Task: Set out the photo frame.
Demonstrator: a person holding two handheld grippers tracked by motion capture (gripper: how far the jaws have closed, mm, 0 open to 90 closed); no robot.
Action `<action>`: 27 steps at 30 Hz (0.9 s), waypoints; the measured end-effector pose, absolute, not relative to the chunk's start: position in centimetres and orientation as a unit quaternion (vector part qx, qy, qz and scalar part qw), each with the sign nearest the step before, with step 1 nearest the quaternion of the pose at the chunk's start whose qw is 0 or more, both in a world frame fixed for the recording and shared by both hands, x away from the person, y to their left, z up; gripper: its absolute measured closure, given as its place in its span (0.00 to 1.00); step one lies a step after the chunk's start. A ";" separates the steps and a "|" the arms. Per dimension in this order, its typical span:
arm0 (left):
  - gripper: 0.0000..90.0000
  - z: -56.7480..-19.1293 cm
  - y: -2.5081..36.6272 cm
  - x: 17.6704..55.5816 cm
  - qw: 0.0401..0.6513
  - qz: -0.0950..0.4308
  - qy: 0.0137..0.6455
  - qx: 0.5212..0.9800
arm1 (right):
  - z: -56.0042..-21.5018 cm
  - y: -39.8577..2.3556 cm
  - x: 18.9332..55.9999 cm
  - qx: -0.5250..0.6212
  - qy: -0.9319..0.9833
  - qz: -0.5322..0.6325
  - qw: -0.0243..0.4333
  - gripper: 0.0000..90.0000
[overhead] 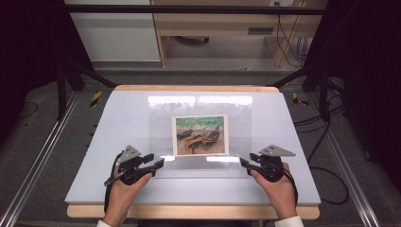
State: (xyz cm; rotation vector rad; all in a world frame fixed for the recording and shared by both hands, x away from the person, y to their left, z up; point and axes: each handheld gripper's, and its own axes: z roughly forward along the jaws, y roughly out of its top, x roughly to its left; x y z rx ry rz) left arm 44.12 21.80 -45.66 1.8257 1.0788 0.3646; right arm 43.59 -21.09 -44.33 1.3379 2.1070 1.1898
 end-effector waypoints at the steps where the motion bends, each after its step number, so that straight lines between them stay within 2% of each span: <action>1: 0.52 -45.6 21.8 44.1 0.473 0.148 0.441 0.748 | -44.3 -21.1 43.5 0.472 0.750 0.421 0.192 0.60; 11: 0.56 -45.6 22.1 44.2 0.474 0.137 0.445 0.747 | -44.3 -21.1 43.3 0.479 0.748 0.419 0.188 0.63; 27: 0.57 -45.5 22.2 44.2 0.471 0.133 0.442 0.751 | -44.3 -21.1 43.3 0.480 0.747 0.419 0.188 0.64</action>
